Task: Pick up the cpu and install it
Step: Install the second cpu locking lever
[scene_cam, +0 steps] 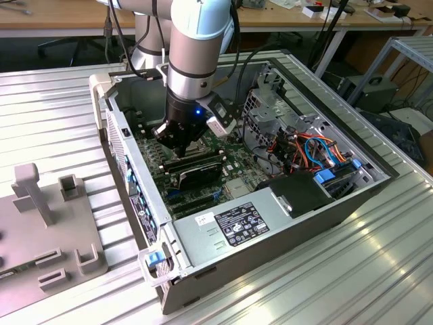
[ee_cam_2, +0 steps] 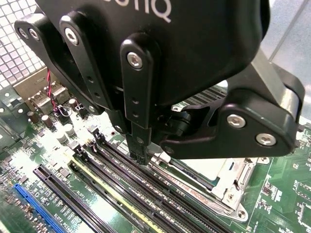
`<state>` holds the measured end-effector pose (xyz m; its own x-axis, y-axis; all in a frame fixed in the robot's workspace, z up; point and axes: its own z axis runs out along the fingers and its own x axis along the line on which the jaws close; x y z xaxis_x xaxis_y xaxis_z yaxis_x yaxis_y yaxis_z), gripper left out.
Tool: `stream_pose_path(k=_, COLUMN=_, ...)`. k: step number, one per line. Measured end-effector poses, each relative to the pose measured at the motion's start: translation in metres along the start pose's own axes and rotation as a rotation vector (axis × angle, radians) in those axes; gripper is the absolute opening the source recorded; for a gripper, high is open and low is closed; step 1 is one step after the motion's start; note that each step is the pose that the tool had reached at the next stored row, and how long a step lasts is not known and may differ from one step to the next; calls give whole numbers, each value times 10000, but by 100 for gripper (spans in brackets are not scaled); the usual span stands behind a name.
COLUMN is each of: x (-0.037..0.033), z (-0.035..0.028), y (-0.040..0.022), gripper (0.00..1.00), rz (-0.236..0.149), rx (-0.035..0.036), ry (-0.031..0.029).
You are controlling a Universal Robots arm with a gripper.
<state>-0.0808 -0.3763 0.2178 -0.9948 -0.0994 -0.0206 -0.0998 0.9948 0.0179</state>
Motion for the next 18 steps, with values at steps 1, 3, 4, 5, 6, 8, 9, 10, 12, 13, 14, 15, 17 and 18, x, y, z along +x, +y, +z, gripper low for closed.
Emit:
stream_pose_path(k=1, x=0, z=0, y=0, gripper=11, rz=0, rx=-1, ry=0)
stream_pose_path(k=3, x=0, z=0, y=0, gripper=11, rz=0, rx=0, ry=0)
stream_pose_path(k=4, x=0, z=1, y=0, gripper=11, rz=0, rx=0, ry=-1)
stream_pose_path(k=5, x=0, z=1, y=0, gripper=11, rz=0, rx=-1, ry=0)
stream_pose_path(k=6, x=0, z=1, y=0, gripper=11, rz=0, rx=-1, ry=0)
stream_pose_path(k=8, x=0, z=1, y=0, gripper=11, rz=0, rx=0, ry=0)
stream_pose_path(k=9, x=0, z=2, y=0, gripper=11, rz=0, rx=-1, ry=0)
stream_pose_path(k=10, x=0, z=2, y=0, gripper=11, rz=0, rx=0, ry=0)
stream_pose_path(k=12, x=13, z=30, y=1, gripper=11, rz=2, rx=-1, ry=-1)
stream_pose_path(k=13, x=15, z=36, y=1, gripper=11, rz=1, rx=-1, ry=-1)
stream_pose_path(k=14, x=17, z=40, y=1, gripper=11, rz=1, rx=-1, ry=-1)
stream_pose_path(k=15, x=19, z=48, y=1, gripper=11, rz=0, rx=-1, ry=-1)
stream_pose_path(k=17, x=24, z=61, y=1, gripper=11, rz=1, rx=-1, ry=-1)
stream_pose_path(k=18, x=26, z=66, y=1, gripper=11, rz=0, rx=0, ry=0)
